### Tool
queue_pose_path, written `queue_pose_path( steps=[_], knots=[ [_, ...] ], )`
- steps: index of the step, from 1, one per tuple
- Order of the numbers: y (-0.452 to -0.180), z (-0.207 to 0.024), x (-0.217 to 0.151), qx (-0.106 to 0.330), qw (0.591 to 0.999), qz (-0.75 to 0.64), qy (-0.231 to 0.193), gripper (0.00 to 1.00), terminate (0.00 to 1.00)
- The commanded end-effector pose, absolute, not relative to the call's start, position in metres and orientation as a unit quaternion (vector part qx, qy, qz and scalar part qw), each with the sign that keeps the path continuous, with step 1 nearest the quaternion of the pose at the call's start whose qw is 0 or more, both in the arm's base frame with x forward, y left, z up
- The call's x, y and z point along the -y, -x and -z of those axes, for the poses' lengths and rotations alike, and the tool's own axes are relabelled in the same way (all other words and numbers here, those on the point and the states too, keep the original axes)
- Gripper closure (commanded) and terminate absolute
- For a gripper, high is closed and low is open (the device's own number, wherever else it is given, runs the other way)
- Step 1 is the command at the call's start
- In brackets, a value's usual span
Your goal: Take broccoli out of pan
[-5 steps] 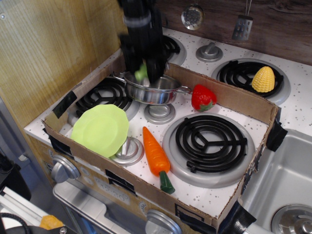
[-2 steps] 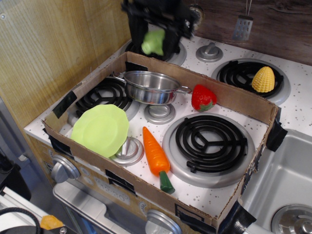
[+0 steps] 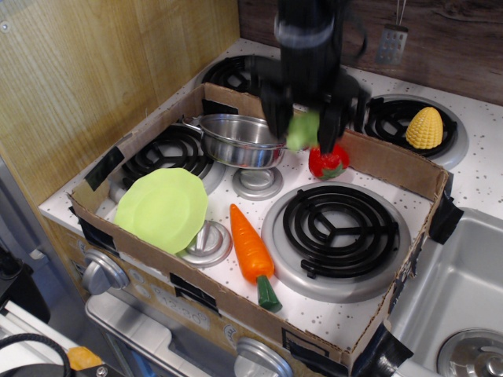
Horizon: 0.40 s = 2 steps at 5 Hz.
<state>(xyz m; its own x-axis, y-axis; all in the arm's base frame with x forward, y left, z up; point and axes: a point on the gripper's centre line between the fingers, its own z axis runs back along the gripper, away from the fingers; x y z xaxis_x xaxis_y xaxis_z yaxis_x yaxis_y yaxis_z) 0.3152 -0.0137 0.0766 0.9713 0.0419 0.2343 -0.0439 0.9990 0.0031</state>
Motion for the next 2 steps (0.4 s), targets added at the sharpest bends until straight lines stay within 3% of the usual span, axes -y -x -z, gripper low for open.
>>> queue_pose_path(
  steps=[1,2],
  knots=[
    [-0.3465,-0.0531,0.0539,0.155,0.987,-0.007,0.037,1.0,0.0],
    [-0.3532,-0.0489,0.063,0.166,0.985,-0.025,0.029,1.0,0.0]
  ],
)
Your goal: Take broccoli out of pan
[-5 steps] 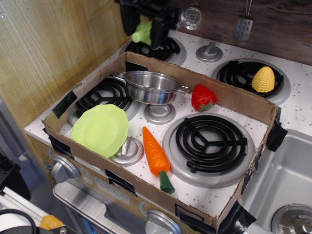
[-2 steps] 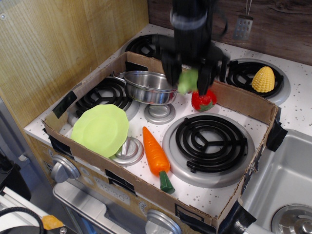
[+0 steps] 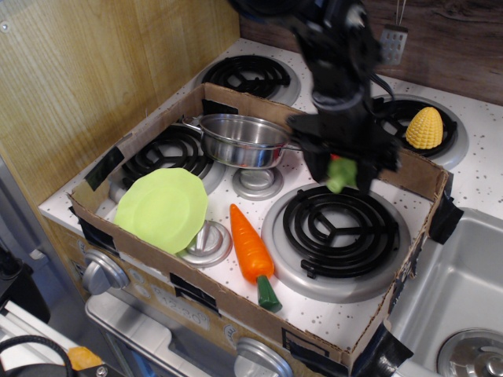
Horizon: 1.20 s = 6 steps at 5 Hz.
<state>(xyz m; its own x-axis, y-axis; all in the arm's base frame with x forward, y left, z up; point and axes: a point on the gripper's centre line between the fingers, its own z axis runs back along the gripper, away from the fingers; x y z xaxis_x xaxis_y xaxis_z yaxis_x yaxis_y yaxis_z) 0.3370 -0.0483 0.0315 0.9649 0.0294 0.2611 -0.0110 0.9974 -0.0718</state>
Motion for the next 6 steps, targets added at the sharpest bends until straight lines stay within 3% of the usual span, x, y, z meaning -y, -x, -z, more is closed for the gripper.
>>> queue_pose_path(
  steps=[1,2,6],
  knots=[
    [-0.355,-0.052,0.07,0.165,0.985,-0.046,0.022,1.0,0.0],
    [-0.354,-0.054,0.071,0.168,0.984,-0.054,0.009,0.0,0.0],
    [-0.337,-0.107,0.065,0.151,0.982,-0.079,-0.078,0.0,0.0]
  ],
)
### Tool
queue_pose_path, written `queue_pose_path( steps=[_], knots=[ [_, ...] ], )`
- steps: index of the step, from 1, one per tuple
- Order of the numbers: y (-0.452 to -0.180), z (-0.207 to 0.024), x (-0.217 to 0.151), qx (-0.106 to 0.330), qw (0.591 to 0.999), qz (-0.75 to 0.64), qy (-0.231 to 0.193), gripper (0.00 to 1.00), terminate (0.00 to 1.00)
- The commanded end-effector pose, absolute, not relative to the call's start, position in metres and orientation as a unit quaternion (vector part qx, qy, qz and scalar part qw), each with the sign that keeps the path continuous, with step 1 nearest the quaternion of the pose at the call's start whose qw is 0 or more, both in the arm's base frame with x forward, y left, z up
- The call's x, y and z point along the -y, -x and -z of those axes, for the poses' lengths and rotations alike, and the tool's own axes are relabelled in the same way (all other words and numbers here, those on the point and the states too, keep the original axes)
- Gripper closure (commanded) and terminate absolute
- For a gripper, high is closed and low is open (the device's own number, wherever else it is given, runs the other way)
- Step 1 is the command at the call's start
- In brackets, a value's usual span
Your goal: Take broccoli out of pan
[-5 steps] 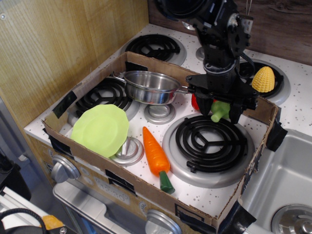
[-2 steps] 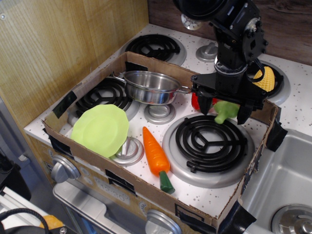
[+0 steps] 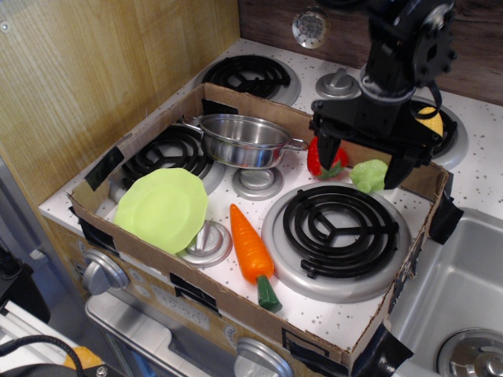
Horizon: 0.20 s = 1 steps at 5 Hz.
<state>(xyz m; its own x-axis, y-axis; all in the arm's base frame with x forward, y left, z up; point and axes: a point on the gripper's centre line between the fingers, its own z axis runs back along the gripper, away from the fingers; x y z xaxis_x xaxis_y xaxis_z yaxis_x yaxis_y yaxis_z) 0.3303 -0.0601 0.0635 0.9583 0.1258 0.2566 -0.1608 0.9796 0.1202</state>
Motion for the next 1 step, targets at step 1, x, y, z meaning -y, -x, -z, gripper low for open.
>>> queue_pose_path(
  steps=[1],
  knots=[
    [-0.3354,-0.1174,0.0518,0.158,0.982,-0.062,-0.08,0.0,1.0]
  ],
)
